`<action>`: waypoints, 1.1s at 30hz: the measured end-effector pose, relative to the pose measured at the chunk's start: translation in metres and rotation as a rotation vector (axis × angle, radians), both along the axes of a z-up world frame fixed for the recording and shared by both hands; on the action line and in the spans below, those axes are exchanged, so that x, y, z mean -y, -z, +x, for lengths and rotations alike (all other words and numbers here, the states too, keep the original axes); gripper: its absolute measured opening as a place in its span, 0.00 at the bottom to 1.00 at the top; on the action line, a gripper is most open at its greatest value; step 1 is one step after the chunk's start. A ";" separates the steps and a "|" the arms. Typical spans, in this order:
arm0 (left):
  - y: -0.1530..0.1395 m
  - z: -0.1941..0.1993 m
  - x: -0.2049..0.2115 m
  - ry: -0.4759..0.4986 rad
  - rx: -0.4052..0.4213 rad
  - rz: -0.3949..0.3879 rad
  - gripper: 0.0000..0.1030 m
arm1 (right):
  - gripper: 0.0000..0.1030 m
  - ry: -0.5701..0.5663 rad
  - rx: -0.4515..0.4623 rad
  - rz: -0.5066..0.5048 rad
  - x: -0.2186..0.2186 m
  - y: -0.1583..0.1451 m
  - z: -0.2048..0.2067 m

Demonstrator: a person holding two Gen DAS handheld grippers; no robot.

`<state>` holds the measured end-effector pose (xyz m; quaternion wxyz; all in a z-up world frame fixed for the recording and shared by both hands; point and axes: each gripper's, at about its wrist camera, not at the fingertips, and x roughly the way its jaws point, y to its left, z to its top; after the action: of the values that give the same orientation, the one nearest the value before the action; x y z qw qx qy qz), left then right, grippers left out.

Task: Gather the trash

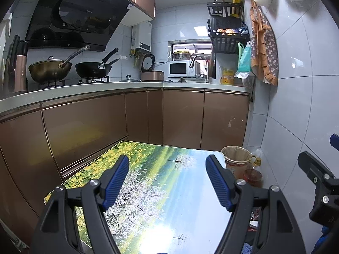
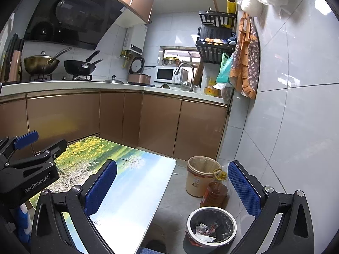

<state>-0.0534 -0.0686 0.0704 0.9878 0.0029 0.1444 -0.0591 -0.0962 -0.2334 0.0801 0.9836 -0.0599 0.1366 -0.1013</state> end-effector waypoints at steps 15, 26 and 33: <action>-0.012 -0.020 -0.001 0.009 0.041 -0.007 0.71 | 1.00 0.017 0.057 0.017 0.001 -0.011 -0.024; -0.020 -0.033 0.000 0.008 0.089 0.004 0.71 | 1.00 0.016 0.066 0.040 0.007 -0.010 -0.028; -0.020 -0.034 -0.001 0.002 0.095 0.015 0.71 | 1.00 0.036 0.074 0.071 0.016 -0.008 -0.028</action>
<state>-0.0878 -0.0674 0.0900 0.9934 0.0130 0.0978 -0.0589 -0.1240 -0.2496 0.0881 0.9875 -0.0187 0.1047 -0.1163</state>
